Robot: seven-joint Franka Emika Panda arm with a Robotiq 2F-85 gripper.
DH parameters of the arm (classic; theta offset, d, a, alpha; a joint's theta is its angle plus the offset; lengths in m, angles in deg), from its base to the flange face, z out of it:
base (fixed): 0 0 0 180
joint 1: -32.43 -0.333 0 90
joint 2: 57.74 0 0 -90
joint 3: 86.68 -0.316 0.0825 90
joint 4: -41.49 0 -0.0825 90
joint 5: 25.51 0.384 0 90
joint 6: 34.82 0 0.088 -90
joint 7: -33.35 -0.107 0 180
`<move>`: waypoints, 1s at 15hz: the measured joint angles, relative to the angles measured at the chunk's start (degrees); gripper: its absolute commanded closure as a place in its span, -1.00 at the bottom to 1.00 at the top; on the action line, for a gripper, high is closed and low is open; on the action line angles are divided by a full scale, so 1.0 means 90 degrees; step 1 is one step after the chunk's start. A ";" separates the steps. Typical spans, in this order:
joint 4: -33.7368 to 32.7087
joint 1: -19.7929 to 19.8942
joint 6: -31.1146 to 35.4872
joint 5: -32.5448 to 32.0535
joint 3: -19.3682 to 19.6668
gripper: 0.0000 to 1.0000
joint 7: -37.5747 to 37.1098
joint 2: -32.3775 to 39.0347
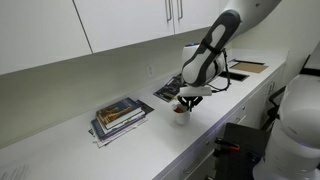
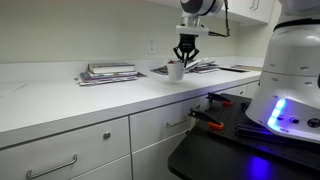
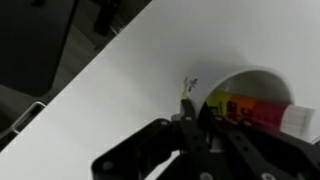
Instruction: Move the cup to the right
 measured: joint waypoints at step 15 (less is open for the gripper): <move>0.0001 0.0688 0.0648 -0.0021 0.0007 0.27 -0.0033 0.0509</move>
